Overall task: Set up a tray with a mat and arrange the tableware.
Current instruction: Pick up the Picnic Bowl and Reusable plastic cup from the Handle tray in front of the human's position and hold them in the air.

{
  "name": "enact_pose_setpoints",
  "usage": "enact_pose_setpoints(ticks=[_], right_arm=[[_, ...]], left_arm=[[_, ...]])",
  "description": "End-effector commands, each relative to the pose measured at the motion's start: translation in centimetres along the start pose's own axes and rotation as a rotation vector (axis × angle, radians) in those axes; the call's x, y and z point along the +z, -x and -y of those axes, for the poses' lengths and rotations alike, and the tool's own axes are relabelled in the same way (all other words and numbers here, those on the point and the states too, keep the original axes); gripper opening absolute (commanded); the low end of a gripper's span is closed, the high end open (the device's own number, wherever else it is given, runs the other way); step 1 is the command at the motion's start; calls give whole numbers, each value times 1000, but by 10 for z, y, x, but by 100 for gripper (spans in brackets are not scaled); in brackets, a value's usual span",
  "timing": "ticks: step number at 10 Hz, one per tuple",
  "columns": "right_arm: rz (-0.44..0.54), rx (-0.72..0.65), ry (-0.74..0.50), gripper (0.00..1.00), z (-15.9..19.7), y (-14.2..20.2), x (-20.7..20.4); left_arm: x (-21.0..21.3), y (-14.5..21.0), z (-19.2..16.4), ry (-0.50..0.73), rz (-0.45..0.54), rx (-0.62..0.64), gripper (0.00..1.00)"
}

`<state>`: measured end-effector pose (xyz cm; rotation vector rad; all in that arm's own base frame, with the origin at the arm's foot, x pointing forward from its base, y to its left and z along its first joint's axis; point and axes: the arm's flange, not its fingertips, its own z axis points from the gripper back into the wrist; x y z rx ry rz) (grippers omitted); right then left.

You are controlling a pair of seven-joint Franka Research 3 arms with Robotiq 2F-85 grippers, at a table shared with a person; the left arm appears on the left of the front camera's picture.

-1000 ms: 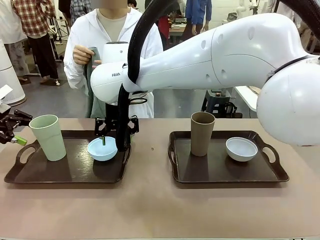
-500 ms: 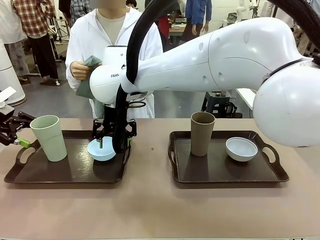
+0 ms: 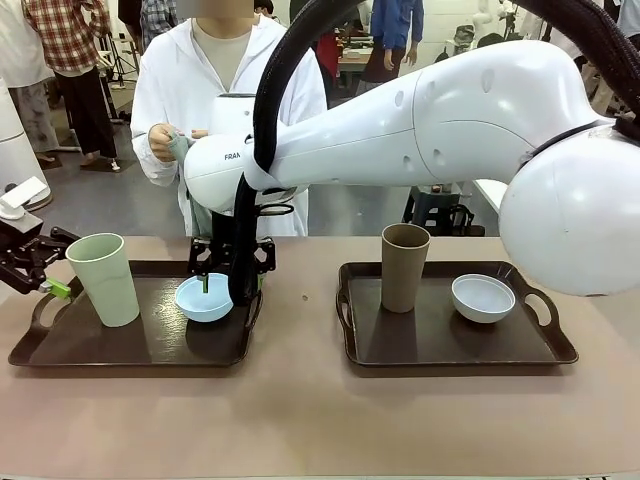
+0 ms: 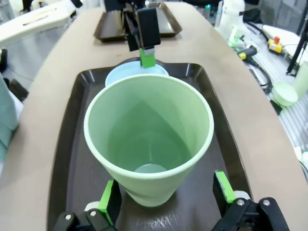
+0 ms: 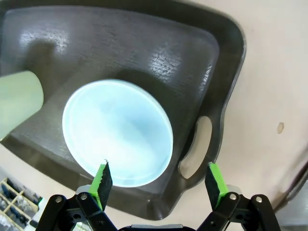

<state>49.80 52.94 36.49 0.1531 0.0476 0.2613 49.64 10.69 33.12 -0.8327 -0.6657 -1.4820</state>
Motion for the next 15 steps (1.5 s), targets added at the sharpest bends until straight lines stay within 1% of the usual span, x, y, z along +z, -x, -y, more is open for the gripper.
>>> enact_pose_setpoints(ticks=[1, 5, 7, 10, 12, 15], right_arm=[[61, -47, 22, 100, -4, 2, -5], [76, -62, 19, 100, -3, 0, -8], [76, -63, 20, 100, -3, -1, -9], [77, -74, 14, 100, -2, -4, -12], [80, -81, 7, 100, -1, -6, -14], [80, -82, 4, 100, -1, -6, -16]], left_arm=[[-5, 1, 0, 13, 23, -17, 100], [-18, 7, -3, 43, 10, -11, 100], [-25, 15, -9, 17, 14, -2, 100], [-30, 17, -12, 7, 31, -12, 100], [-31, 15, -16, -15, 46, -19, 100], [-39, 11, -22, -11, 44, -14, 100]])
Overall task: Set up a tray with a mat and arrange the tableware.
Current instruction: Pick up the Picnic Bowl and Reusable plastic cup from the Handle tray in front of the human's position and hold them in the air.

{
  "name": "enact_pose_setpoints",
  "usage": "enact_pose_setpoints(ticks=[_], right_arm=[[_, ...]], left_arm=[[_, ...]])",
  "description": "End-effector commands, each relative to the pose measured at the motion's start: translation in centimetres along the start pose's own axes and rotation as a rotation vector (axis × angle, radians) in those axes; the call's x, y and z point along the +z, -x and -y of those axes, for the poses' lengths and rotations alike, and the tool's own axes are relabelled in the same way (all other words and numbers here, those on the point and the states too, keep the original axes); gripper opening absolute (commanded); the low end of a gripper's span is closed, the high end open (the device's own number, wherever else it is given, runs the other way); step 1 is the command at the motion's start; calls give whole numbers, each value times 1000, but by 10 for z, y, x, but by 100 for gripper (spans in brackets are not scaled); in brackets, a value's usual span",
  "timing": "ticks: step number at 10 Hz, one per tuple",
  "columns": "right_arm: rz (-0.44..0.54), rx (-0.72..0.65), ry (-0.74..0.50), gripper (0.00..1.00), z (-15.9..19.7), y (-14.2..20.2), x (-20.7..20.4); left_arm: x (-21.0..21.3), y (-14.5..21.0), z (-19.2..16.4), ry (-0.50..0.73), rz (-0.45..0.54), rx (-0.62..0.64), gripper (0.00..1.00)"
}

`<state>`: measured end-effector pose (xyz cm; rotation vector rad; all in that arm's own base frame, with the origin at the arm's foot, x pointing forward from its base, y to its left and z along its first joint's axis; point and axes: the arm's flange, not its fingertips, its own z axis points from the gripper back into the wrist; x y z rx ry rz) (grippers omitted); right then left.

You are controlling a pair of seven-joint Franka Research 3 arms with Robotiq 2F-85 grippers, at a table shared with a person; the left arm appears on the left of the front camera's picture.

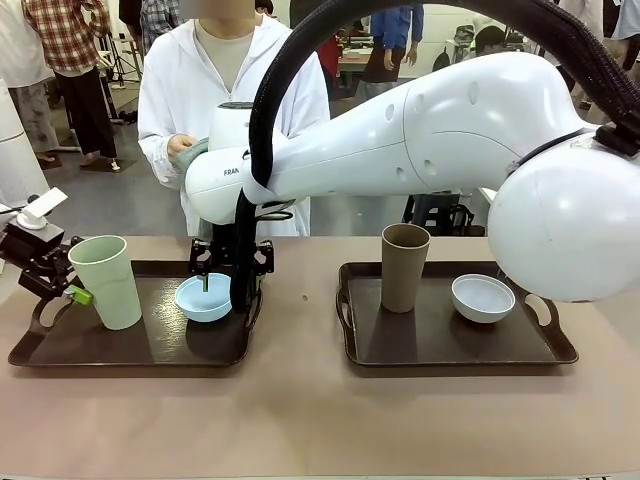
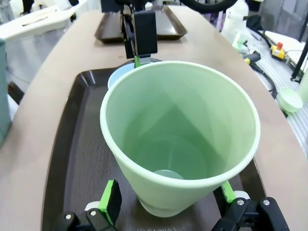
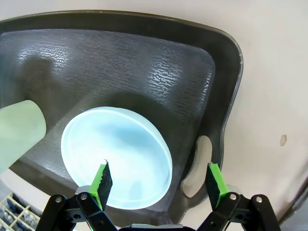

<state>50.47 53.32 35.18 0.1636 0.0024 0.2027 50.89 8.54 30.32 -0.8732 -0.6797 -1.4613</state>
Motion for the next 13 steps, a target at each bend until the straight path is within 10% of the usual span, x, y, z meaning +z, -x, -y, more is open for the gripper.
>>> enact_pose_setpoints(ticks=[1, 10, 11, 12, 13], right_arm=[[30, -27, 10, 100, 0, 2, -4], [51, -15, -25, 100, -2, -8, -10], [54, 10, -36, 93, -1, -8, -10], [60, 16, -41, 42, -1, -10, -11], [61, 19, -43, 34, -1, -10, -12]], left_arm=[[-11, -1, -8, -16, 1, -29, 100], [-27, 2, -15, 4, 12, -1, 100], [-28, 4, -15, 2, 8, -1, 82], [-30, 3, -16, 0, 7, 0, 41], [-31, 3, -16, -2, 10, 1, 23]])
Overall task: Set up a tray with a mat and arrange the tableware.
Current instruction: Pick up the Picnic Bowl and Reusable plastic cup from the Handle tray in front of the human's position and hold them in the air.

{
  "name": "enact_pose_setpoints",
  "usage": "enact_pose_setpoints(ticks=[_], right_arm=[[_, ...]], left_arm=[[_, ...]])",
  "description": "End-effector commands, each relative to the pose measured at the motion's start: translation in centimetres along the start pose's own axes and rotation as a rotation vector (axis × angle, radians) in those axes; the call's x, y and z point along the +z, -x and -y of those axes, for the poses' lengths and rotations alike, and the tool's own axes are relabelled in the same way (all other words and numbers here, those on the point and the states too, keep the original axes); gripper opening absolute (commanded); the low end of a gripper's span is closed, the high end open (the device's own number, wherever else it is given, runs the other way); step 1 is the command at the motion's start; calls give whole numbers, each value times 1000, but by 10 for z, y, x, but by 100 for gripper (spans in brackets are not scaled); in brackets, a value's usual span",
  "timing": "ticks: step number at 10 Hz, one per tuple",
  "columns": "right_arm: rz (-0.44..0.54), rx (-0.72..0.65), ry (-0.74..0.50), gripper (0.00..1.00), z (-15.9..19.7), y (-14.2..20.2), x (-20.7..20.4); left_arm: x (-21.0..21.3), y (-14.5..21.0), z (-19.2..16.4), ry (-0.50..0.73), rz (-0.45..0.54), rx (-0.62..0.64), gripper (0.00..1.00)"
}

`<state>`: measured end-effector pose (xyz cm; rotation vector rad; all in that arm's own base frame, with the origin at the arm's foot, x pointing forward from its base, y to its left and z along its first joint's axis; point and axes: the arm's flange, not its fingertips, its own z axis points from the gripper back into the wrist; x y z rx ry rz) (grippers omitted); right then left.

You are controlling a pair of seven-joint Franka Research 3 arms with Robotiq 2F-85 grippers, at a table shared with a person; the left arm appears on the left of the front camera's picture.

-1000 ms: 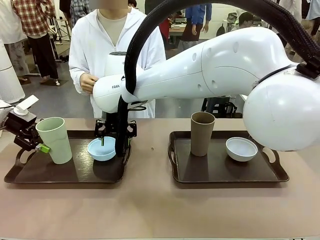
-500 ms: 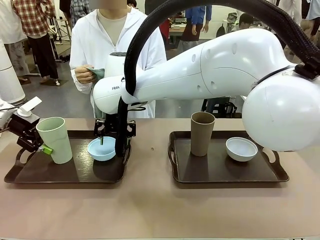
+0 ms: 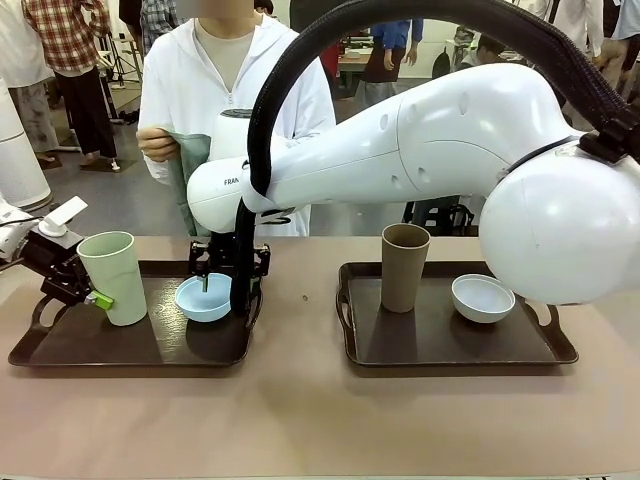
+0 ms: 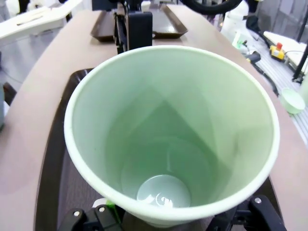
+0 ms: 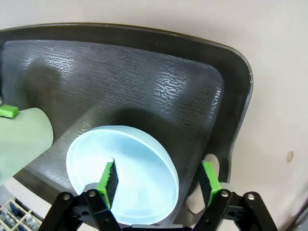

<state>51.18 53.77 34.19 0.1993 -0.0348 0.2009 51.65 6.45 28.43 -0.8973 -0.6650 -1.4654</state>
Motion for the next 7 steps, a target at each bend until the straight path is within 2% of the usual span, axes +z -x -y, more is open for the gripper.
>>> enact_pose_setpoints(ticks=[1, 3, 4, 5, 6, 7], right_arm=[[19, 20, -11, 0, 0, -2, -2], [22, 23, -10, 0, 0, -1, -3], [22, 24, -9, 15, -1, 0, -3], [23, 25, -9, 4, -1, 1, -4], [24, 27, -8, 0, -1, 1, -4], [23, 28, -8, 0, -1, 2, -5]], left_arm=[[-4, -2, -5, -27, 3, -4, 0], [-4, -3, -4, -29, 1, -5, 0], [-4, -3, -3, -30, 0, -5, 24], [-4, -3, -3, -29, -1, -6, 24], [-4, -2, -2, -30, -3, -7, 0], [-3, -2, -2, -32, -4, -7, 23]])
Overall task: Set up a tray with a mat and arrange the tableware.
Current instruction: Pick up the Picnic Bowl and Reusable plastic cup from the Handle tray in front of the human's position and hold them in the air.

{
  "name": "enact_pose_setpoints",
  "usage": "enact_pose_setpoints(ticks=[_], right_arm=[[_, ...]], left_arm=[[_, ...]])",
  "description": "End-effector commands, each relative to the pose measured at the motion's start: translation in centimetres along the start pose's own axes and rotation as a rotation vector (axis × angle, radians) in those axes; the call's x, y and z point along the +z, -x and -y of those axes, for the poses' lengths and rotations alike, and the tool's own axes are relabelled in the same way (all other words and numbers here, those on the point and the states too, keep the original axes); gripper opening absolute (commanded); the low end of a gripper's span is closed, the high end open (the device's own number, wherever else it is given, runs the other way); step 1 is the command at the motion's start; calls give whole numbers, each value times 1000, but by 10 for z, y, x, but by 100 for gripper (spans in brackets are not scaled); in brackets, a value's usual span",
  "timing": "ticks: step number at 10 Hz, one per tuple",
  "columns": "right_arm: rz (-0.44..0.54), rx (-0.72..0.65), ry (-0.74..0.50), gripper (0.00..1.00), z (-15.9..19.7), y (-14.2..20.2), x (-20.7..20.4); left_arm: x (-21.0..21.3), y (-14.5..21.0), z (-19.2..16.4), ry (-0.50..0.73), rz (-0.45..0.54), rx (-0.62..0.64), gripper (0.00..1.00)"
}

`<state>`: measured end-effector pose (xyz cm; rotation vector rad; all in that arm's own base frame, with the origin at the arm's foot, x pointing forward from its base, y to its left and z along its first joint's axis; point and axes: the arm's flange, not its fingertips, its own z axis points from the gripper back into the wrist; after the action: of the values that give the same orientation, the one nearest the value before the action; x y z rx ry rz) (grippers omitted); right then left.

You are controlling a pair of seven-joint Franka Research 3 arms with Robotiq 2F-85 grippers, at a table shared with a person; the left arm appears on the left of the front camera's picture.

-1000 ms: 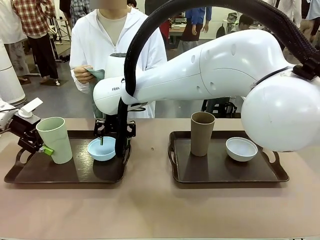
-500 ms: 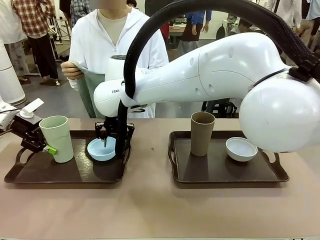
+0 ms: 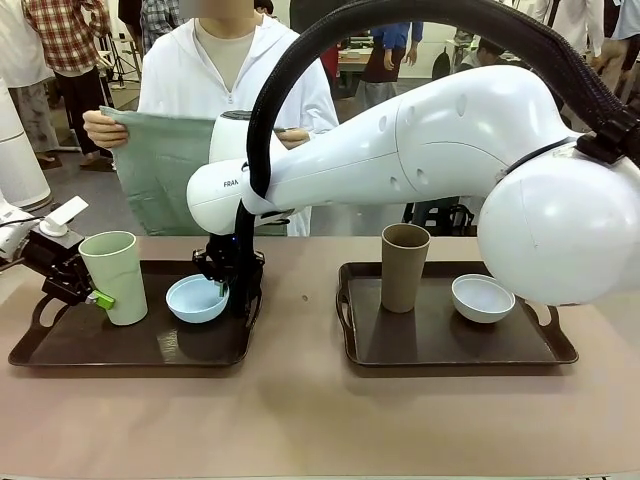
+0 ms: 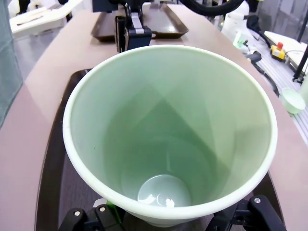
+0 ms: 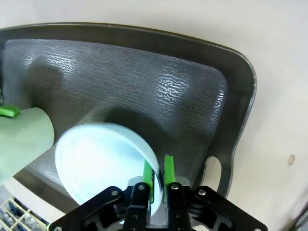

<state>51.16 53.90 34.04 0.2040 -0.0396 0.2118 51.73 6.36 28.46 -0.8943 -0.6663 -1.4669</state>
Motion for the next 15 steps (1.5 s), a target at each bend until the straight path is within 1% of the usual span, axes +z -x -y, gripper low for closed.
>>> enact_pose_setpoints(ticks=[1, 3, 4, 5, 6, 7, 8, 10, 12, 13, 14, 15], right_arm=[[16, 18, -3, 0, 1, 2, -3], [9, 27, -2, 0, 2, 3, -2], [4, 57, 9, 0, 3, 5, 1], [-51, 85, 15, 0, 2, 13, 15], [-102, 138, 12, 0, 0, 28, 44], [-129, 179, 20, 0, -2, 44, 83], [-127, 182, 29, 0, -7, 61, 127], [-72, 172, 52, 0, -23, 80, 183], [-25, 148, 53, 0, -36, 90, 225], [-16, 151, 46, 0, -42, 91, 233], [-21, 167, 35, 0, -39, 83, 233], [-27, 174, 33, 0, -38, 95, 242]], left_arm=[[-2, -2, -1, -32, -4, -5, 0], [0, -3, 0, -36, -9, -9, 0], [3, -3, 4, -35, -26, -14, 23], [13, -9, 11, -18, -46, 3, 72], [32, -21, 19, -3, -51, -10, 72], [56, -42, 32, -7, -44, -48, 72], [81, -70, 47, -17, -32, -84, 72], [119, -118, 66, -51, -22, -154, 72], [138, -159, 84, -74, -18, -193, 72], [145, -173, 89, -80, -24, -202, 72], [150, -177, 91, -84, -18, -191, 72], [147, -170, 91, -76, -28, -213, 72]])
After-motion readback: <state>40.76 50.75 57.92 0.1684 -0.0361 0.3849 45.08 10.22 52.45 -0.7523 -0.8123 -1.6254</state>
